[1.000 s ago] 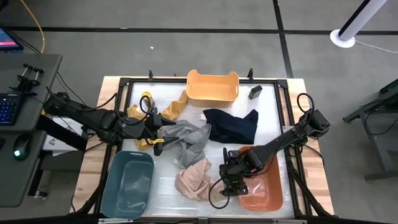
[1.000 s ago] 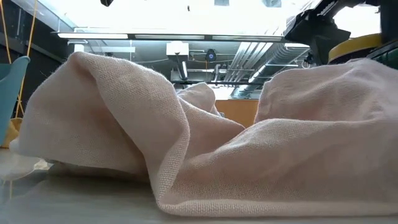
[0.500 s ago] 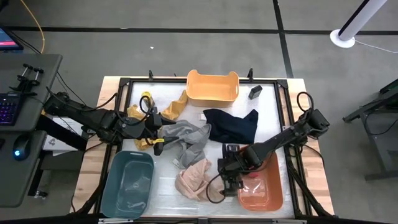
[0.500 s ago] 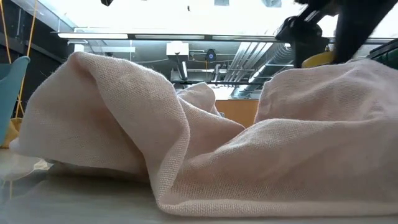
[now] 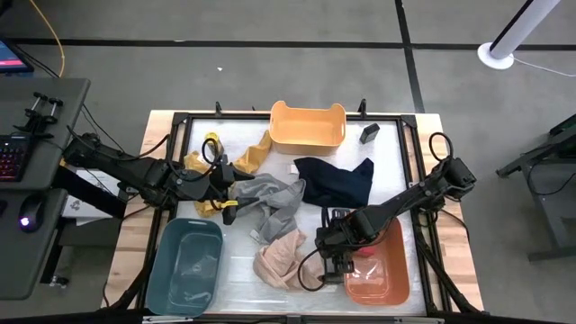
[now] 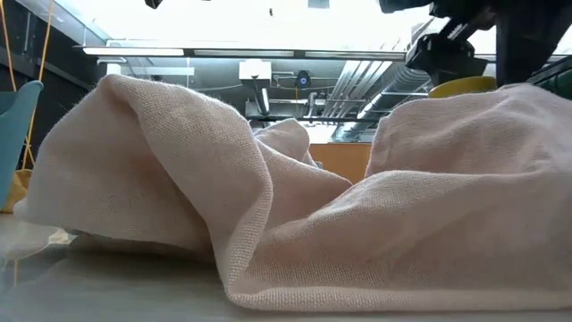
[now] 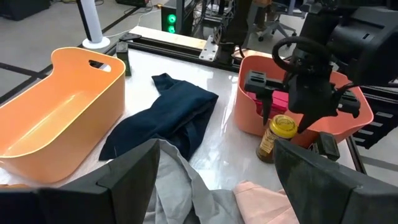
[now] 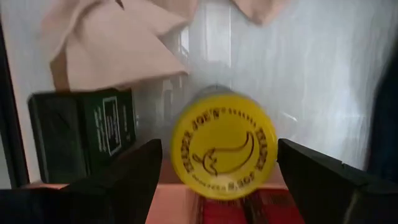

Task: Sort spices by type
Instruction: Put the bottom yellow seasoning bottle into the yellow bin

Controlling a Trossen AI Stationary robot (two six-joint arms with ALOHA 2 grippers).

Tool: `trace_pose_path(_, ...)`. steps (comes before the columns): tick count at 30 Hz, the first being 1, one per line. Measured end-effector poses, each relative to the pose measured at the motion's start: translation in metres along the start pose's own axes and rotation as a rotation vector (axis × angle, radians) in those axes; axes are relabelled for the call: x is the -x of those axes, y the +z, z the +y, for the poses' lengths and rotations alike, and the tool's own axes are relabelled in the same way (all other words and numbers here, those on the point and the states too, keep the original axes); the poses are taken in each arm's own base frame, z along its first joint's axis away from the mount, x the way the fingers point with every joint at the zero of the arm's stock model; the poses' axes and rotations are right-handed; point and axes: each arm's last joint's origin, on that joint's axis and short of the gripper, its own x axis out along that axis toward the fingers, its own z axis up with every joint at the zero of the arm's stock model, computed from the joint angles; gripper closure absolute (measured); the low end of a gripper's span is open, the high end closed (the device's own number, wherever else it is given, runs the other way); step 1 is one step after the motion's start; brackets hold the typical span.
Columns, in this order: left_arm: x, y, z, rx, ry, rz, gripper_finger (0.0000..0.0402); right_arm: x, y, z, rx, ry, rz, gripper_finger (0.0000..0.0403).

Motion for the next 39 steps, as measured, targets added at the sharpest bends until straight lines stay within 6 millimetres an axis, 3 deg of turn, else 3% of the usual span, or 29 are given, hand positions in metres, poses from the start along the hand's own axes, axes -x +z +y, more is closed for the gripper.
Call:
trace_pose_path(11,0.0,0.0,0.0,-0.001,0.001,0.001,0.0104,-0.019,0.006,0.003,-0.003,-0.003,0.014,0.01)
trace_pose_path(19,0.0,0.0,0.0,-0.01,0.005,-0.001,0.0104,-0.02,0.006,0.003,-0.001,-0.005,0.015,0.0184)
trace_pose_path(22,0.0,0.0,0.0,-0.029,0.019,-0.006,0.0104,-0.016,0.007,0.003,-0.002,-0.006,0.014,0.0189)
trace_pose_path(26,0.0,0.001,0.002,-0.066,0.064,-0.022,0.0104,0.007,0.016,0.002,0.057,-0.044,-0.002,0.0189)
trace_pose_path(32,-0.002,0.006,0.012,-0.067,0.147,-0.057,0.0104,0.071,0.039,-0.02,0.091,-0.265,-0.09,0.0189)
trace_pose_path(35,-0.003,0.009,0.018,-0.048,0.168,-0.068,0.0104,0.099,0.051,-0.047,0.031,-0.377,-0.15,0.0189)
trace_pose_path(39,-0.005,0.013,0.024,-0.025,0.169,-0.081,0.0104,0.118,0.062,-0.103,-0.113,-0.497,-0.148,0.0189)
